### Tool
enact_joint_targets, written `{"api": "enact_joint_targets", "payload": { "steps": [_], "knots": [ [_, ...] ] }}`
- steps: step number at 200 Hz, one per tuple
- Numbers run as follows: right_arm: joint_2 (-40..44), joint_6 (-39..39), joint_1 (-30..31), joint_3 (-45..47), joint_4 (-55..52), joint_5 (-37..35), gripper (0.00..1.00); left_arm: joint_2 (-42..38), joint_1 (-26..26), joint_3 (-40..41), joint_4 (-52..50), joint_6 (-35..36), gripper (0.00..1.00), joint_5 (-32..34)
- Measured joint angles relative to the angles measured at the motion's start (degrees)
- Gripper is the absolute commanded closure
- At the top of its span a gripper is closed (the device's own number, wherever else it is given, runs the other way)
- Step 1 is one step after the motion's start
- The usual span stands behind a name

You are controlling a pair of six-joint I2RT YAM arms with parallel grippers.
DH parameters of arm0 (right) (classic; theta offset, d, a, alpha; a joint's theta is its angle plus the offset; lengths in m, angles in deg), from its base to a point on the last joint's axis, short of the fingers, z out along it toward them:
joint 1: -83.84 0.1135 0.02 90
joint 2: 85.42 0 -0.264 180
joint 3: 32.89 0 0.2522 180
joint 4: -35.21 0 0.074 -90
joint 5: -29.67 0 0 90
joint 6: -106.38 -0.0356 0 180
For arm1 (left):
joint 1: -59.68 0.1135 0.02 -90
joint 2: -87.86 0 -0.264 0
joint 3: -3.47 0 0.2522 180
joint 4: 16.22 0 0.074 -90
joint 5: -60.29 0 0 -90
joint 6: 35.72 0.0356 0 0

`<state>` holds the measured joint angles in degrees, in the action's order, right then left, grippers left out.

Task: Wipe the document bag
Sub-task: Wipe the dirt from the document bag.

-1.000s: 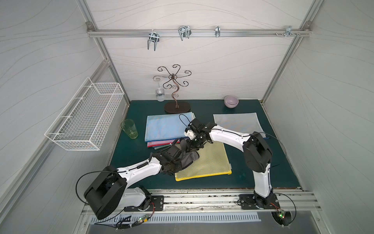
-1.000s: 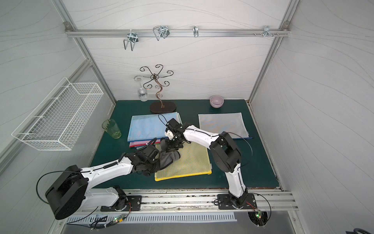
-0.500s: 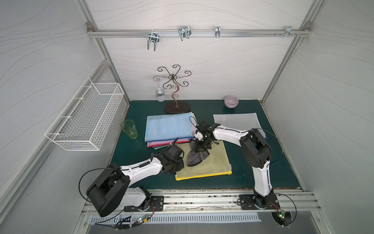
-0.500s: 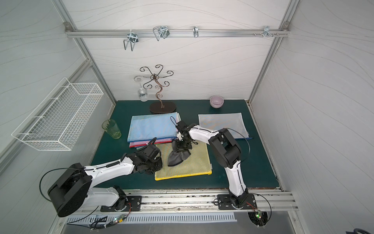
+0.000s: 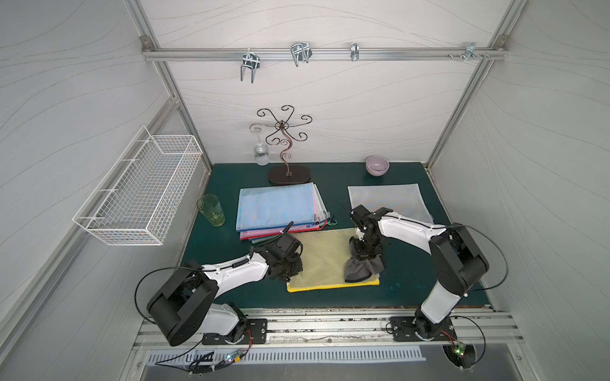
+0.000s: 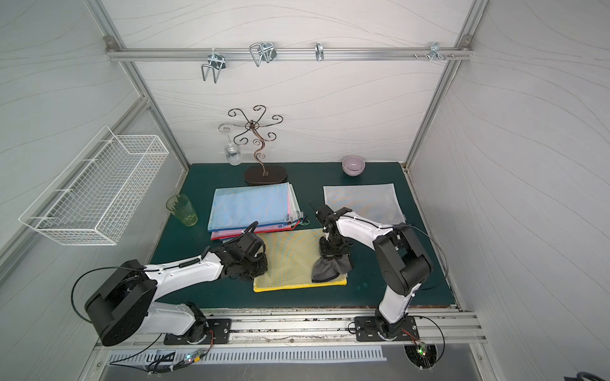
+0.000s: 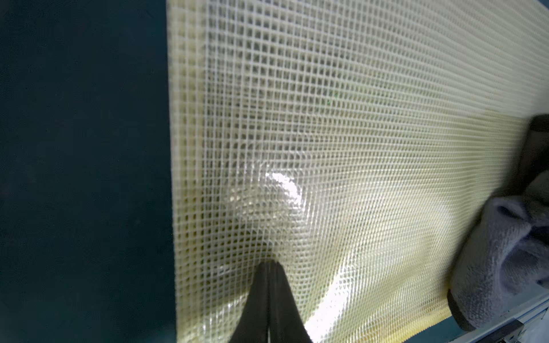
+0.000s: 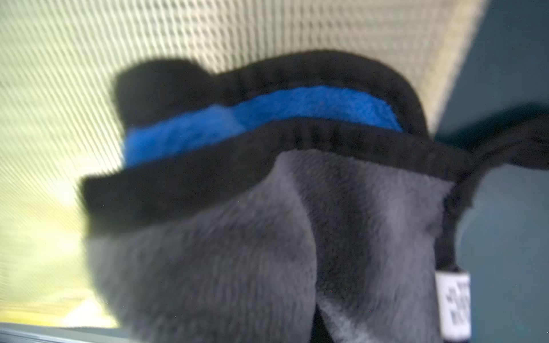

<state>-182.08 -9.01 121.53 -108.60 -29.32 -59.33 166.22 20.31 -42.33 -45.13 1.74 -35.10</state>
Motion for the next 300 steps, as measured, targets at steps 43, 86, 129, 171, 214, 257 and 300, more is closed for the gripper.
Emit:
{"api": "enact_joint_targets", "payload": {
  "steps": [43,86,129,171,214,257,300],
  "knots": [
    [-1.97,1.29,10.86,-11.54,-1.11,10.08,1.0,-1.25,0.0,0.28,-1.09,0.7,0.99,1.09],
    [-14.21,-2.71,14.56,-13.66,8.79,23.52,1.0,-2.47,0.0,0.96,-1.97,0.96,1.0,1.84],
    [-6.6,-5.62,7.41,0.39,9.7,22.53,1.0,-2.4,0.0,1.18,-1.73,1.33,1.0,1.81],
    [6.36,-6.19,-2.8,8.55,1.97,11.43,1.0,-1.73,0.02,0.68,-1.73,1.7,1.0,1.77],
    [17.84,-10.91,-15.87,14.34,-4.31,3.78,1.0,-2.93,1.05,1.86,-0.81,1.84,1.0,0.83],
    [28.22,-17.16,-30.45,16.61,-5.29,-1.2,1.0,-6.34,3.96,4.33,-1.07,2.6,1.0,0.7],
    [28.02,-16.92,-35.63,16.96,-5.31,-2.75,0.38,-8.46,5.25,4.81,-3.82,3.76,1.0,1.18]
  ]
}}
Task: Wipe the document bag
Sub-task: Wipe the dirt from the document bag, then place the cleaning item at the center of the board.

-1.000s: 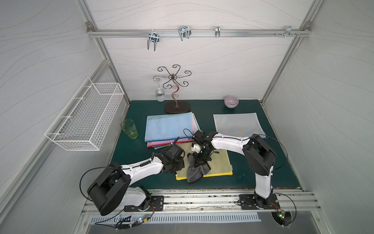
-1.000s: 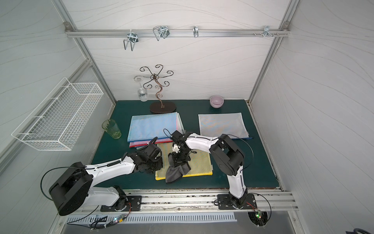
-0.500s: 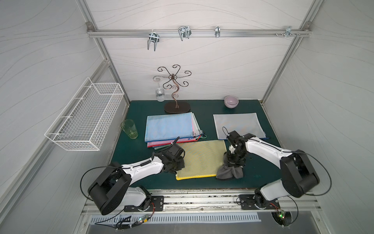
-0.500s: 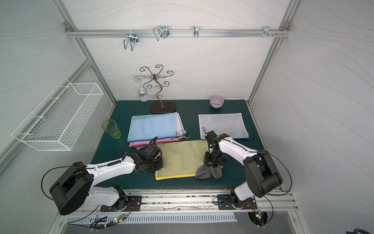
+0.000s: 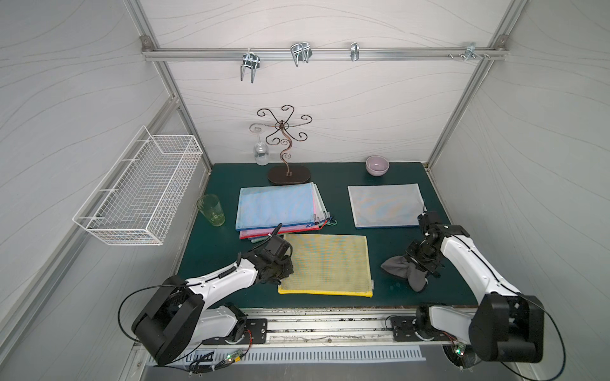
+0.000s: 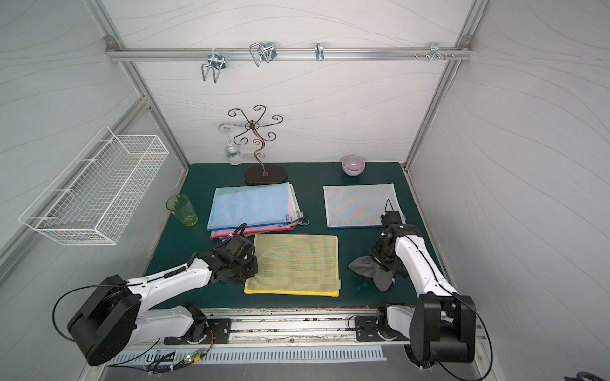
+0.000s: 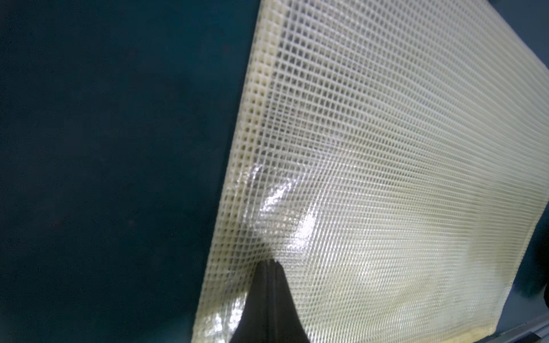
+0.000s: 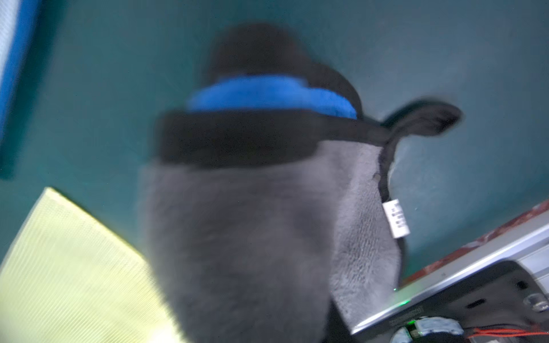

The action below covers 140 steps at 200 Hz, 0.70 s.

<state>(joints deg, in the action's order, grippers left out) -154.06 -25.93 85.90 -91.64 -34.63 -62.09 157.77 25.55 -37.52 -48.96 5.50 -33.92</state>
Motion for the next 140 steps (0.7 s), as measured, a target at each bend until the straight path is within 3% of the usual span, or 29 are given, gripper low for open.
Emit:
{"api": "enact_joint_targets", "payload": {
  "steps": [4,9,15,78,121,140],
  "knots": [
    [-0.22,0.28,-0.13,0.07,0.09,0.52,0.31,-0.2,0.04,0.0,-0.35,0.2,1.0,0.04],
    [-0.22,0.13,-0.17,0.22,0.13,1.01,0.1,-0.61,0.07,0.0,-1.05,0.5,1.0,0.11],
    [0.17,0.44,-0.17,0.44,0.09,1.57,0.02,-1.14,0.11,0.0,-1.73,0.79,0.99,0.13],
    [11.47,1.38,2.1,-1.55,-4.68,2.4,0.01,-7.34,0.13,-6.45,-5.18,4.63,0.92,-1.09],
    [9.29,1.53,3.61,-0.42,-4.2,2.01,0.01,-7.3,-1.16,-10.91,-3.56,7.32,0.75,-5.38],
    [5.46,1.11,3.61,2.16,-1.29,2.47,0.01,-3.74,-5.46,-15.02,-1.33,9.53,0.71,-7.67]
  ]
}}
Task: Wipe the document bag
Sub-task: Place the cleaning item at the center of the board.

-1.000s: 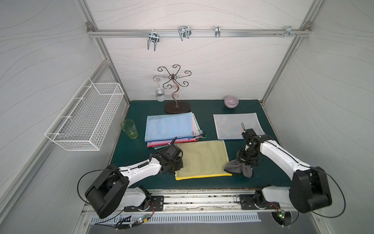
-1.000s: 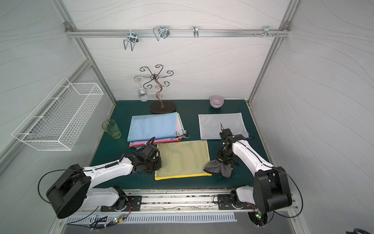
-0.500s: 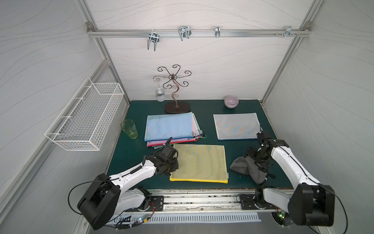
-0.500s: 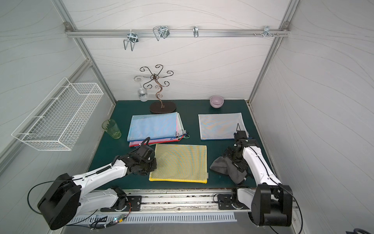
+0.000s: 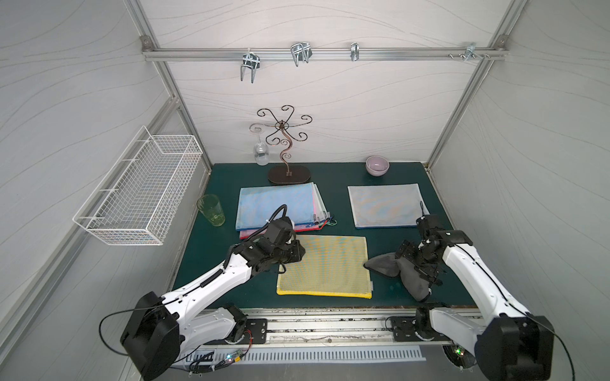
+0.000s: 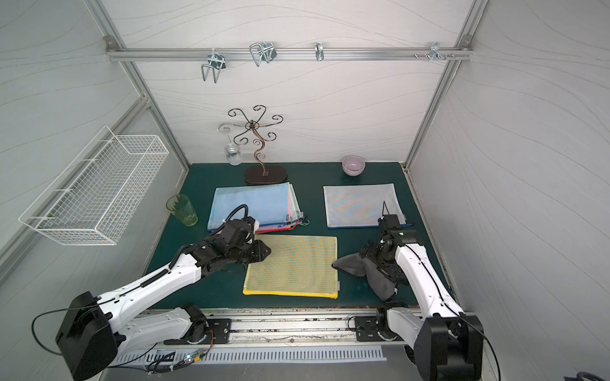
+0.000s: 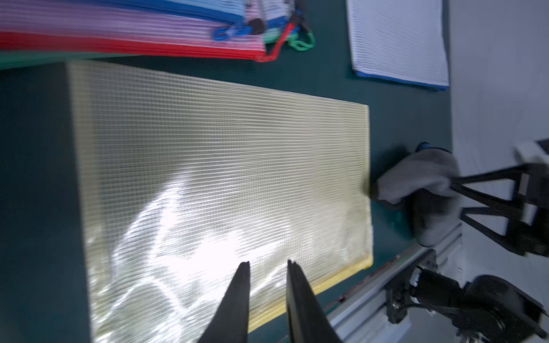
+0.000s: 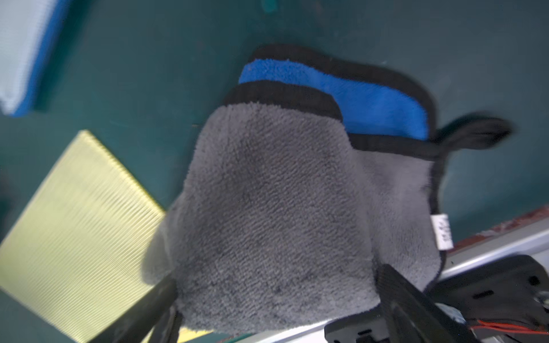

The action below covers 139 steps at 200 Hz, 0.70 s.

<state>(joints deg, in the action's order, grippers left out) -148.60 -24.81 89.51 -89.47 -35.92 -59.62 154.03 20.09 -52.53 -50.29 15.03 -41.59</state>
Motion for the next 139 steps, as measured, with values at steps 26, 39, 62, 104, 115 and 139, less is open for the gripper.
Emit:
{"api": "enact_joint_targets", "payload": {
  "steps": [26,39,62,104,115,139],
  "knots": [
    [-3.65,-0.57,0.17,0.98,2.43,0.59,0.01,10.25,-5.92,-8.57,5.46,3.02,0.68,-4.09],
    [-3.78,-0.7,0.28,0.96,3.34,0.61,0.01,15.17,-8.07,-12.31,8.28,4.35,0.67,-5.95],
    [-3.91,-0.85,0.33,0.94,4.39,0.68,0.01,23.76,-10.86,-17.84,13.6,5.55,0.67,-9.42],
    [-4.24,-1.03,0.35,1.22,5.2,0.85,0.01,38.6,-14.34,-27.58,20.37,4.96,0.66,-15.45],
    [-4.24,-1.03,0.26,1.27,5.27,0.85,0.01,42.12,-15.15,-30.27,21.22,4.55,0.66,-16.63],
    [-4.22,-1.01,-0.76,1.22,5.33,1.09,0.01,48.81,-16.79,-36.57,20.72,4.11,0.66,-18.91]
  ]
}}
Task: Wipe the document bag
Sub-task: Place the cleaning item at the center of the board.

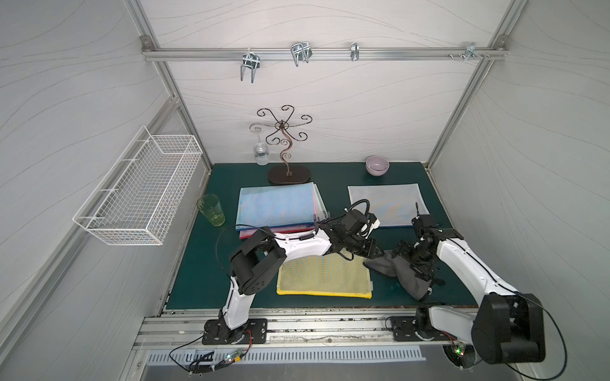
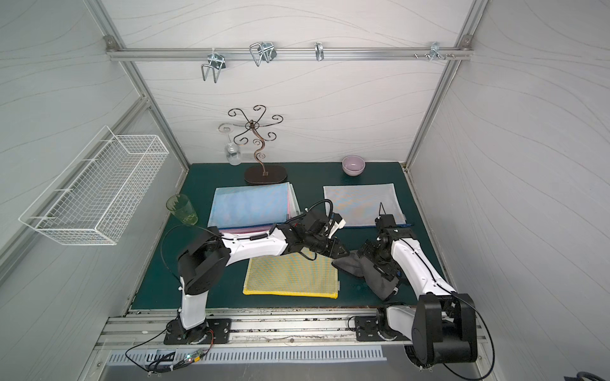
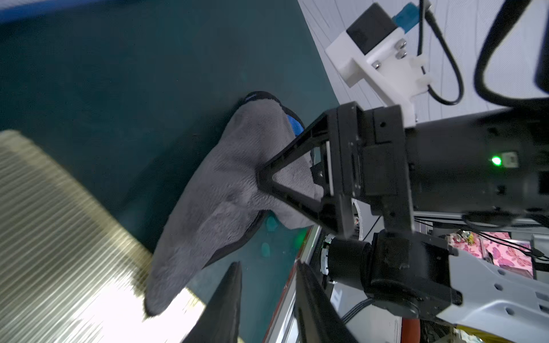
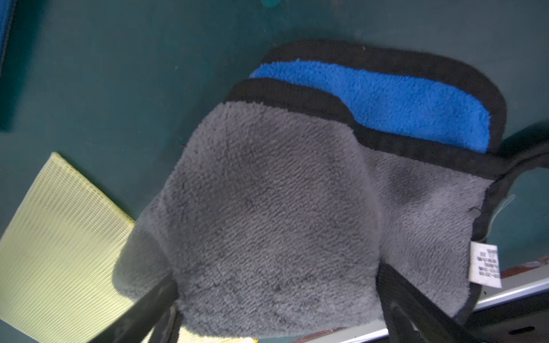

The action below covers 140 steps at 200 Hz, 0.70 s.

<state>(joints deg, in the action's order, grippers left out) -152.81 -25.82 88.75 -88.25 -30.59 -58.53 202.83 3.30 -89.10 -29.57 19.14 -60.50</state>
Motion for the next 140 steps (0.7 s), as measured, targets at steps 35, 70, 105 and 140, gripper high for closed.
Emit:
{"api": "enact_joint_targets", "payload": {
  "steps": [35,70,105,140],
  "knots": [
    [1.62,0.22,-2.97,-1.14,-1.07,0.63,0.01,7.96,-0.96,-6.93,-3.21,-1.62,0.67,-1.22],
    [5.73,0.66,-5.16,-4.04,-3.56,1.05,0.01,12.83,-0.35,-8.11,-7.74,-3.02,0.67,-1.14],
    [7.93,1.27,-5.99,-5.88,-6.05,1.57,0.01,15.04,0.37,-11.65,-10.51,-3.58,0.68,-1.4],
    [8.66,1.33,-6.69,-7.56,-8.28,1.6,0.01,15.85,0.35,-13.68,-13.16,-3.58,0.69,-1.16]
  ]
}}
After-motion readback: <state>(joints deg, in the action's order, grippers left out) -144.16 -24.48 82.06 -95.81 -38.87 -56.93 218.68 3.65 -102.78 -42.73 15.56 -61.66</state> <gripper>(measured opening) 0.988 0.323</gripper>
